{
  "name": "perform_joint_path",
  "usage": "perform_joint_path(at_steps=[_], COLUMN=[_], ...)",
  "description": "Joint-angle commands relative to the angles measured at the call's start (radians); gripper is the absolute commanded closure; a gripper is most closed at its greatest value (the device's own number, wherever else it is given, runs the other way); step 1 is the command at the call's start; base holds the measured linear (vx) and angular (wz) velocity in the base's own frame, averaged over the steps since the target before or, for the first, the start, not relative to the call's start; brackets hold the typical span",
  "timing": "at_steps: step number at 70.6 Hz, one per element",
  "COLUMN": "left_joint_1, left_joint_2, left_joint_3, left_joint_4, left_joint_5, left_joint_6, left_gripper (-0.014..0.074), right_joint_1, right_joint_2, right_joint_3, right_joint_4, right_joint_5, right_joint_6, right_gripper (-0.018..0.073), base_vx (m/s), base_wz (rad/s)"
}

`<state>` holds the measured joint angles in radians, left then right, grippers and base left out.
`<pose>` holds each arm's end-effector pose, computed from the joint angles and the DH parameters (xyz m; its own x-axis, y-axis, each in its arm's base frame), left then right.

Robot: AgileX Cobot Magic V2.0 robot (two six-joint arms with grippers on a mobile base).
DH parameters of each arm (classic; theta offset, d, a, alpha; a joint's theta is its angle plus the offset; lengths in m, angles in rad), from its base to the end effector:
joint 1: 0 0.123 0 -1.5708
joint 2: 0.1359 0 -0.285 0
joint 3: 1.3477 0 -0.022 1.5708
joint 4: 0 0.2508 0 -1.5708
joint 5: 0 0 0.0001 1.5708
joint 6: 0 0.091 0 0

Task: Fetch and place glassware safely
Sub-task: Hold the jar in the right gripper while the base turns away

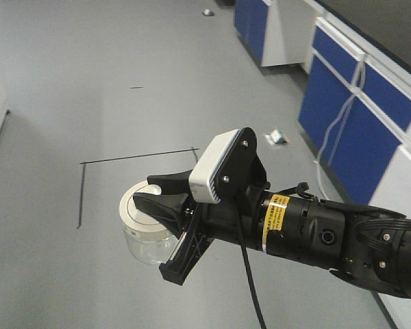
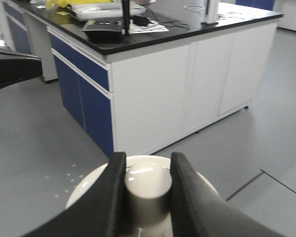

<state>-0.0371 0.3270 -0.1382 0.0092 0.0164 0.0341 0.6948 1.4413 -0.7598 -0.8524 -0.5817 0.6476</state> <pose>0.0870 -0.0032 0.2359 -0.1159 0.0476 -0.9921 0.0420 0.9982 0.0430 0.2090 0.2231 0.2704 -0.0381 -0.1680 -0.9851 -0.9056 0.4226 -0.0370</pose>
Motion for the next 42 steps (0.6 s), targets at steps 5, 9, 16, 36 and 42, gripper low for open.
perform_joint_path(at_steps=[5,9,16,36,42], left_joint_1=[0.001,0.001,0.001,0.001,0.001], left_joint_2=[0.007,0.007,0.007,0.007,0.007], left_joint_3=[-0.025,-0.025,-0.025,-0.025,-0.025], left_joint_4=[-0.009,-0.009,-0.009,-0.009,-0.009], left_joint_5=[-0.079,-0.079,-0.079,-0.079,-0.079], left_joint_6=[-0.002,-0.002,-0.002,-0.002,-0.002], left_gripper=[0.0603,0.0603,0.0603,0.0603,0.0603], right_joint_1=[-0.002,-0.002,-0.002,-0.002,-0.002], right_joint_2=[-0.041,-0.041,-0.041,-0.041,-0.041], right_joint_3=[-0.031,-0.031,-0.031,-0.031,-0.031], right_joint_4=[0.032,0.032,0.032,0.032,0.032], right_joint_5=[-0.084,-0.084,-0.084,-0.082,-0.083], right_joint_6=[-0.003,-0.003,-0.003,-0.003,-0.003], right_gripper=[0.0563,0.0563,0.0563,0.0563,0.0563], base_vx=[0.09,0.1,0.11,0.17,0.24], base_wz=[0.4,0.31,0.24,0.15,0.11])
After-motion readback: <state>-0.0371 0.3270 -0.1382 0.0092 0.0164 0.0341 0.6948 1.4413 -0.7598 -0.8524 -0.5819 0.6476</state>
